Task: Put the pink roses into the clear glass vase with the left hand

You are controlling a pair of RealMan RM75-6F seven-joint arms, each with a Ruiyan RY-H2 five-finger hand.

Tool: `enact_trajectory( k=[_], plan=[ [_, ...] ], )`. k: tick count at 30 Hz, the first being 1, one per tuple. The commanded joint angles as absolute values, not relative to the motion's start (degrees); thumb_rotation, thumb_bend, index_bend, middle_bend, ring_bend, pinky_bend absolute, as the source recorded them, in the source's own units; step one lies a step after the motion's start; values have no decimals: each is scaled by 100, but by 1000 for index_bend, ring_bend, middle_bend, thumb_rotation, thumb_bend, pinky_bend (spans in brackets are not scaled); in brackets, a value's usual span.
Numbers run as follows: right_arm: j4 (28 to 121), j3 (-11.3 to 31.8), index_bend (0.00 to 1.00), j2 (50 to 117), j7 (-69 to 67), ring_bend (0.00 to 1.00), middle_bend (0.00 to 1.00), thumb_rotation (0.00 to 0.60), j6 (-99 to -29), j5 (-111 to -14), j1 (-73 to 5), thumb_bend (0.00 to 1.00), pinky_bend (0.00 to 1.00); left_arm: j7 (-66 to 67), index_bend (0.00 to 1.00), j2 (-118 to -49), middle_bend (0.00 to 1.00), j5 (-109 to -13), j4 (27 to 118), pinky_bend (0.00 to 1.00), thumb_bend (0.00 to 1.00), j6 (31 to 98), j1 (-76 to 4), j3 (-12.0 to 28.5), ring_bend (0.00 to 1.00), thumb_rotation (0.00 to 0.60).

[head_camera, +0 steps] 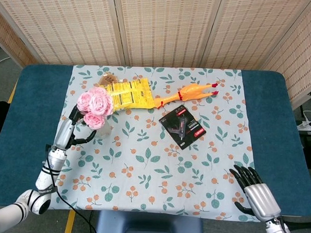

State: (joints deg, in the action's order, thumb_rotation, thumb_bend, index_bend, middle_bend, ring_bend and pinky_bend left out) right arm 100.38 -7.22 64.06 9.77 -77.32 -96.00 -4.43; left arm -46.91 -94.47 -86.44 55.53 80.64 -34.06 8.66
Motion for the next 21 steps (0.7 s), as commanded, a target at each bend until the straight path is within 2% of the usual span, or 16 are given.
enact_trajectory(
  k=[1, 5, 8, 16, 21],
  plan=[
    [10044, -734, 0, 6399, 982, 0, 0, 600, -7749, -9623, -432, 145, 0, -4134, 0, -9189, 0, -8725, 5691, 20, 341, 8089, -3202, 676, 0, 600],
    [10039, -754, 0, 6399, 1006, 0, 0, 600, -7708, -9632, -440, 145, 0, -3288, 0, -8850, 0, -8749, 5886, 21, 336, 8115, -2925, 439, 0, 600],
    [10068, -772, 0, 6388, 1039, 0, 0, 600, -7610, -9585, -463, 145, 0, -2793, 0, -8502, 0, -8652, 6381, 21, 333, 8168, -2568, 242, 0, 600],
    [10110, -777, 0, 6378, 1140, 0, 0, 600, -7634, -9575, -436, 144, 0, -1227, 0, -7701, 0, -8490, 7234, 22, 333, 8370, -1522, -506, 0, 600],
    [10095, -757, 0, 6446, 1304, 0, 0, 600, -7597, -9507, -425, 145, 0, 272, 0, -7466, 0, -8428, 7746, 21, 331, 8554, -1185, -637, 0, 600]
  ],
)
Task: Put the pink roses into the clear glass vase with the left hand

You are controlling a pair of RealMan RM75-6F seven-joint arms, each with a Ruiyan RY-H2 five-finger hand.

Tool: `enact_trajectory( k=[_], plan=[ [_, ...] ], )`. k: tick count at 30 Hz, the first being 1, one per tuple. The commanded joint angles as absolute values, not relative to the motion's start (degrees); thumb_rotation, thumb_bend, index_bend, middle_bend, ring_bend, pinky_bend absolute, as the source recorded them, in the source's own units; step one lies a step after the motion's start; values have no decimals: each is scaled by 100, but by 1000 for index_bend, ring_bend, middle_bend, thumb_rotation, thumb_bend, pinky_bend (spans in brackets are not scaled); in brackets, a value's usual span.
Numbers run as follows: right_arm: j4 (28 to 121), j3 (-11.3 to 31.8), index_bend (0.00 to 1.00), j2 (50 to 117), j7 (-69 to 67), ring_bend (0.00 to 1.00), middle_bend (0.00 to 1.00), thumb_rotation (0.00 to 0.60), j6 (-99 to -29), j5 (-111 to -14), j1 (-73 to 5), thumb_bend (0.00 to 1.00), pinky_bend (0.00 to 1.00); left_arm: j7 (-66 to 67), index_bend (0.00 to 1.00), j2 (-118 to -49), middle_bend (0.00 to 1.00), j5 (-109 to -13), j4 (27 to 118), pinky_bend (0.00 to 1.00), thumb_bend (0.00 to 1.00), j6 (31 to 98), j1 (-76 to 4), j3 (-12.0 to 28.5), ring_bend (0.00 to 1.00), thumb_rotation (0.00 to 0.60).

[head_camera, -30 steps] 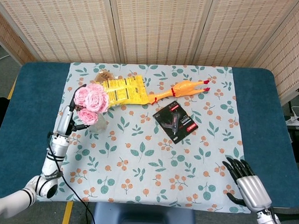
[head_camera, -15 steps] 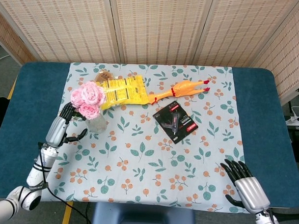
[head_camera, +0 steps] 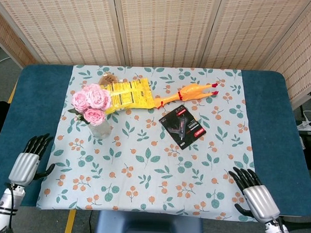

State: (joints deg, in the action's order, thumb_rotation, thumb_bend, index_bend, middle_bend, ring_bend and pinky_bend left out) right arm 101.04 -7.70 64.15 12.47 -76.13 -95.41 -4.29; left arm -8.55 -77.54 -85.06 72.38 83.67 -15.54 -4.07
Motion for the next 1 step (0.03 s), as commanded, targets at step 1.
enact_trajectory(
  k=[1],
  plan=[
    [10092, -749, 0, 6458, 1336, 0, 0, 600, -7593, -9484, -421, 145, 0, 441, 0, -7448, 0, -8416, 7802, 21, 333, 8604, -1154, -606, 0, 600]
  ],
)
